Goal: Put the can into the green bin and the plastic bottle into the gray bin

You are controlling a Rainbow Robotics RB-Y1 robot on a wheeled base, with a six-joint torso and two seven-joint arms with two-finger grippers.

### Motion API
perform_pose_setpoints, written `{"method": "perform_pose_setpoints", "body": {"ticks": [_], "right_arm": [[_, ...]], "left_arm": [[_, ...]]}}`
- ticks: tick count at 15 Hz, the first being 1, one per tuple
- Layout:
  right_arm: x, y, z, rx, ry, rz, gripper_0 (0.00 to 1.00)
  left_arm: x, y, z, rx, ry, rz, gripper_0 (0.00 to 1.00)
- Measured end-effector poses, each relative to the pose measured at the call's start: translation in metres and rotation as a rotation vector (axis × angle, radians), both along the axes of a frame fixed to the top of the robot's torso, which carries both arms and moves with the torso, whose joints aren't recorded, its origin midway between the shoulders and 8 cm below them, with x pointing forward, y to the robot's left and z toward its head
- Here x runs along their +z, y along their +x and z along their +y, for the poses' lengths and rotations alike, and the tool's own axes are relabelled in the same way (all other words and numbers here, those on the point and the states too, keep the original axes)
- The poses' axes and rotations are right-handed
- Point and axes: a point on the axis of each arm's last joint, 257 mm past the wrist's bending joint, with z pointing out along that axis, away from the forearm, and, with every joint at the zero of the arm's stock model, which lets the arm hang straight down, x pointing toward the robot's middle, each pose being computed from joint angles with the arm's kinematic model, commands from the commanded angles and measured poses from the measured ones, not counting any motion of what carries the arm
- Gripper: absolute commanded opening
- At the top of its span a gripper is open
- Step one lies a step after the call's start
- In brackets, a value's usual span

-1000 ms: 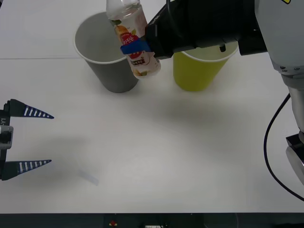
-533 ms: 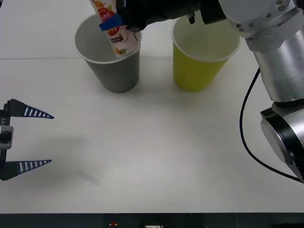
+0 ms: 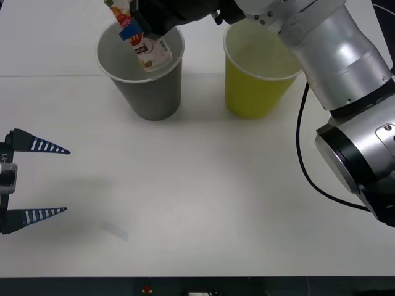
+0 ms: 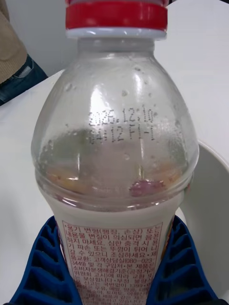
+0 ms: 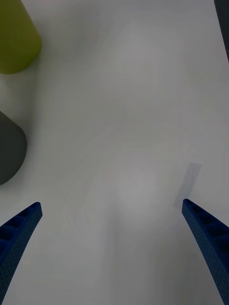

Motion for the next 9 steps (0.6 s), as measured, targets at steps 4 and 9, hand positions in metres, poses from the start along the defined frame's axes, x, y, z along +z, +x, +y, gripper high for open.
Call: {"method": "perform_pose_setpoints", "body": {"ticks": [4, 9], "right_arm": [[-0.0008, 0.0066, 0.0086, -0.012, -0.011, -0.002, 0.17], [0.0032, 0.0066, 0.0119, 0.006, -0.013, -0.029, 1.0]], "left_arm": [[0.0, 0.0, 0.0, 0.0, 0.0, 0.0, 1.0], [0.0, 0.0, 0.0, 0.0, 0.0, 0.0, 1.0]]}}
